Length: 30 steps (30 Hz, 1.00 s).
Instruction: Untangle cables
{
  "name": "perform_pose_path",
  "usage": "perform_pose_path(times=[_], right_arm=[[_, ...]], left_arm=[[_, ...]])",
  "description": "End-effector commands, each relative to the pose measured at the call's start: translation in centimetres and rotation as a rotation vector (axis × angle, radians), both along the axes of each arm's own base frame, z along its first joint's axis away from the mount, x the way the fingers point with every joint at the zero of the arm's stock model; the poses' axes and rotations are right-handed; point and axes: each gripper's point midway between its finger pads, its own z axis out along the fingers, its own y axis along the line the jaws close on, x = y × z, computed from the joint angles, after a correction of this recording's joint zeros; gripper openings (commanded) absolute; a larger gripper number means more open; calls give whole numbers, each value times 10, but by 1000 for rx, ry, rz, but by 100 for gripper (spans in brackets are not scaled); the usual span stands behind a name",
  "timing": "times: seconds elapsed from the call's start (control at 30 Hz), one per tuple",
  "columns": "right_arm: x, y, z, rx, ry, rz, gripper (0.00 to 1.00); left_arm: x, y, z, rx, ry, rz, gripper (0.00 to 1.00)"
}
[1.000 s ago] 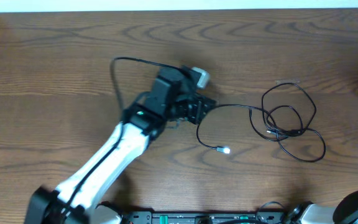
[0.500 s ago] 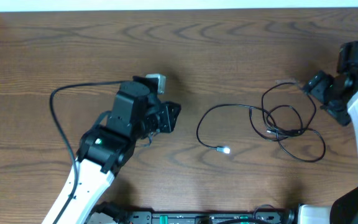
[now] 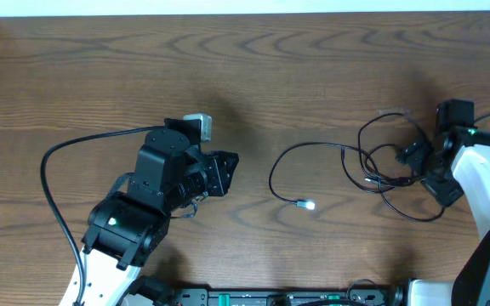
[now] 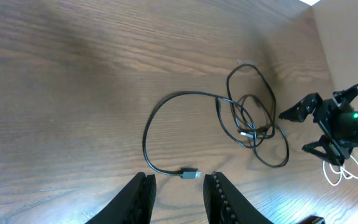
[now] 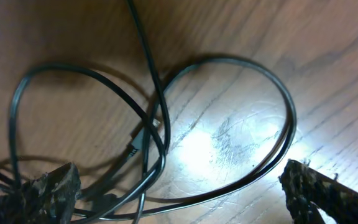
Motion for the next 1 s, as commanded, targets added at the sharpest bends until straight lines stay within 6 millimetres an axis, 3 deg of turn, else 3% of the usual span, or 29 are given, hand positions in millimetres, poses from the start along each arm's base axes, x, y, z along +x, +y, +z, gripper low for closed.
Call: perform_pose_path(times=[0.0, 0.13, 0.27, 0.33, 0.4, 0.47, 0.5, 0.73, 0.8, 0.87, 0.9, 0.97], right_arm=[[-9, 8, -13, 30, 11, -7, 99], [-5, 11, -32, 26, -36, 33, 99], [-1, 24, -45, 86, -80, 89, 86], [7, 34, -48, 117, -119, 169, 62], [10, 39, -48, 119, -131, 203, 47], [14, 46, -47, 126, -146, 238, 22], [19, 54, -45, 140, -168, 269, 4], [50, 119, -27, 305, -349, 565, 1], [55, 147, -17, 368, -413, 697, 1], [52, 203, 7, 513, -548, 987, 1], [49, 222, 18, 578, -606, 1077, 1], [49, 234, 28, 620, -652, 1117, 1]], left_arm=[[1, 6, -3, 28, -5, 19, 31], [-3, 2, -3, 7, 9, -1, 31], [-5, 0, -2, -4, 13, -16, 31], [-5, 0, -2, -4, 13, -16, 31], [-5, 0, -2, -4, 13, -16, 31], [-5, 0, -2, -4, 13, -16, 31], [-5, 0, -2, -4, 13, -16, 31], [-6, 0, -4, 0, 20, -16, 31], [-7, 1, -5, 3, 27, -16, 31], [-9, 2, -8, 11, 39, -19, 31], [-10, 2, -8, 24, 32, -32, 41], [-12, -1, -9, 15, 41, -48, 47]])
